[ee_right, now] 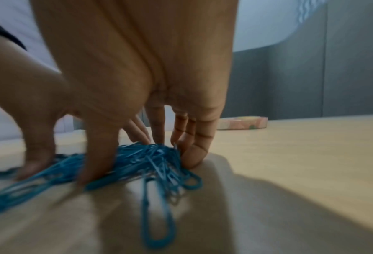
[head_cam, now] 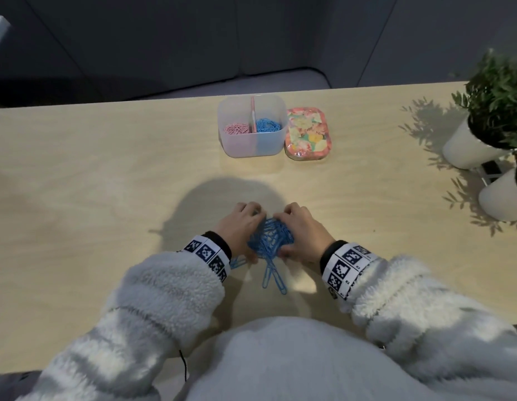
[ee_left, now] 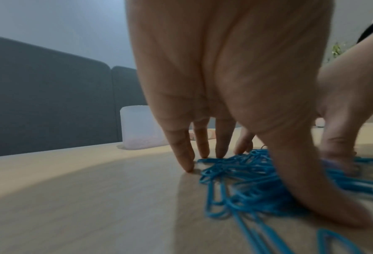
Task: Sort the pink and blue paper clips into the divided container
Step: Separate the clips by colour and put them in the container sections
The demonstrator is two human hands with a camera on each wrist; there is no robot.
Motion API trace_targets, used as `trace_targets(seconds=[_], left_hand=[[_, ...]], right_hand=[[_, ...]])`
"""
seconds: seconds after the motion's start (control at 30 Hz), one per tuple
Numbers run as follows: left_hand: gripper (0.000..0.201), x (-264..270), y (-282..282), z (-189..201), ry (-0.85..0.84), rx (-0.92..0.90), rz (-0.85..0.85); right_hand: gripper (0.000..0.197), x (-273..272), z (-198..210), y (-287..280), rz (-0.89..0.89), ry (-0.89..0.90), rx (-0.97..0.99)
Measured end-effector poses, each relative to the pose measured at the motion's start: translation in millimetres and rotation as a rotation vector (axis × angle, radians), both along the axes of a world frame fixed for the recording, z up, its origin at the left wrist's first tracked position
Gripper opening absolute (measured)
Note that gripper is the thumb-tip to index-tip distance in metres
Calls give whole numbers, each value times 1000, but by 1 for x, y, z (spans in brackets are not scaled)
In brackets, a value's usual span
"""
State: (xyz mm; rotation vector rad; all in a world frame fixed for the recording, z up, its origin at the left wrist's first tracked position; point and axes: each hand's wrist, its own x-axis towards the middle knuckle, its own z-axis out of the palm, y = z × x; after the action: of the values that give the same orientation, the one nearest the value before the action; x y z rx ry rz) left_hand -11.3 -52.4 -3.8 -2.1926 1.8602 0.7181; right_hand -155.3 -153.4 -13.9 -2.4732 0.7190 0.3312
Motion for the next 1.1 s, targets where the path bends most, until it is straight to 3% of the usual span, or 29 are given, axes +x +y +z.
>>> trace_targets(seconds=[0.1,0.23,0.37,0.6,0.8,1.1], left_hand=[[60,-2,-6,4,-8,-42,22],[33,-4,-12,5,15,-93,84],[30,-2,-8,3,62,-129,119],[28,4,-2,0,102,-180,197],[26,2,-1,-4,140,-242,229],[24,12,-14,6,226,-394,267]], right_hand=[[38,7,-2,4,-76,-83,49],[34,12,-2,4,-59,-95,32],[28,15,-3,-9,-67,-112,61],[23,21,-1,-47,-257,-184,311],[20,51,38,-85,-503,-337,558],[20,152,82,-146,-592,-570,280]])
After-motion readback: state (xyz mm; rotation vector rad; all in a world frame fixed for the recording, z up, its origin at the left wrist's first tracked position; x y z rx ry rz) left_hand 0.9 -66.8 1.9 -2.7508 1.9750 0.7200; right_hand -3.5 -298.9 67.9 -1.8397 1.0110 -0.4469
